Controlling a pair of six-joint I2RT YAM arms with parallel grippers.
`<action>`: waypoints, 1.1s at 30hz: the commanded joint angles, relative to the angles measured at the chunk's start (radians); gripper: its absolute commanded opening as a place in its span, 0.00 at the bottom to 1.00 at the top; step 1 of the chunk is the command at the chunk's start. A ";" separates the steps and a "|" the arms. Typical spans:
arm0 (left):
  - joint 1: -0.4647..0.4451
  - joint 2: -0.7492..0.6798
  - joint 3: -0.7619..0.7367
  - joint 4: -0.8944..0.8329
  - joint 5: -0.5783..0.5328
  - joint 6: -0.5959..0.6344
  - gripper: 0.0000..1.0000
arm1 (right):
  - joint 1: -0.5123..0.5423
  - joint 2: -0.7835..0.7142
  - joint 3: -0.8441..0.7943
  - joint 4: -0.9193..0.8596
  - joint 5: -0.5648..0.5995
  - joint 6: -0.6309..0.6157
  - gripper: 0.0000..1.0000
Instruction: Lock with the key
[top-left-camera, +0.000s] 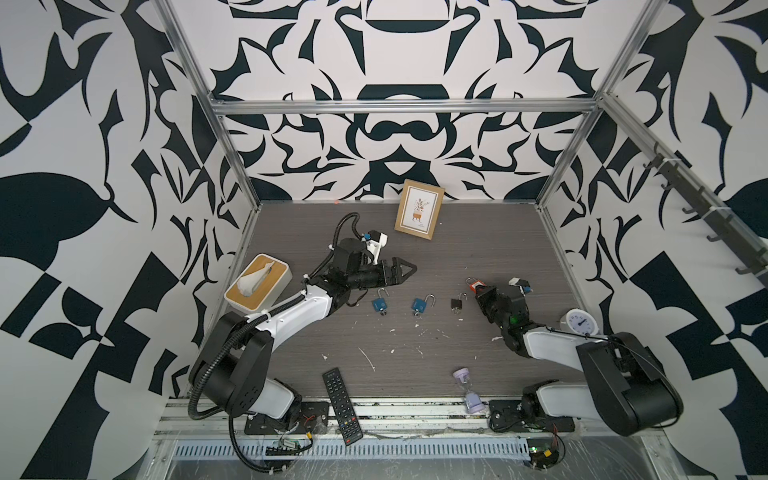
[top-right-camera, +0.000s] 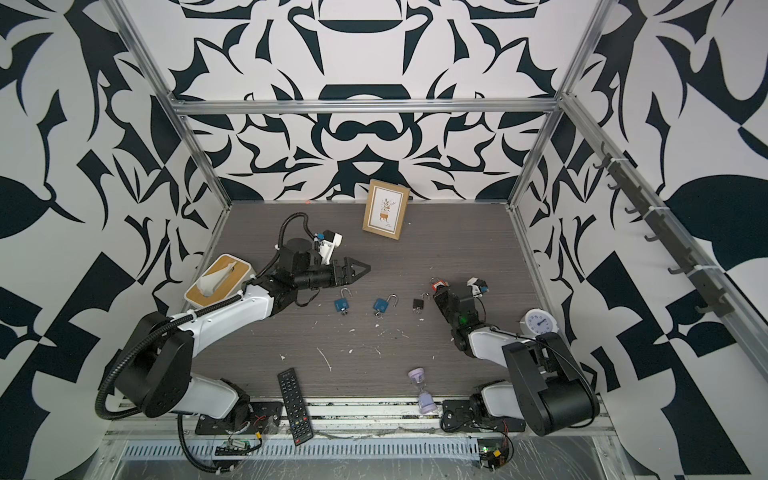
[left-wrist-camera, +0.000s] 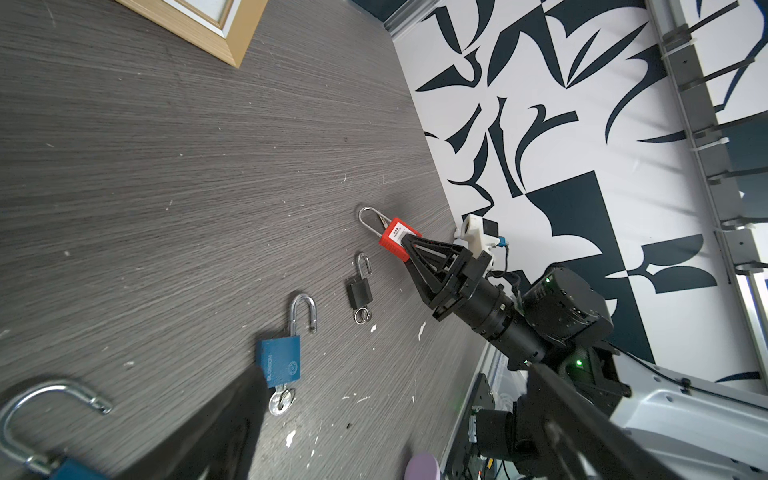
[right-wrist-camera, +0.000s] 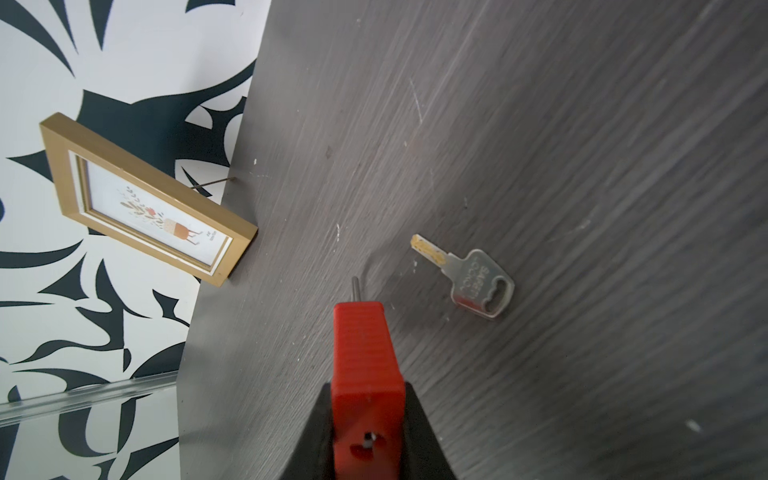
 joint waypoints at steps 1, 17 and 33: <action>-0.006 0.023 -0.016 0.025 0.021 -0.009 0.99 | -0.005 0.014 -0.015 0.066 0.012 0.026 0.09; -0.022 0.062 -0.023 0.060 0.036 -0.007 0.99 | -0.008 -0.132 -0.033 -0.059 0.031 -0.007 0.43; -0.021 0.048 -0.053 0.063 0.022 0.013 1.00 | 0.064 -0.176 0.387 -0.746 -0.094 -0.570 0.42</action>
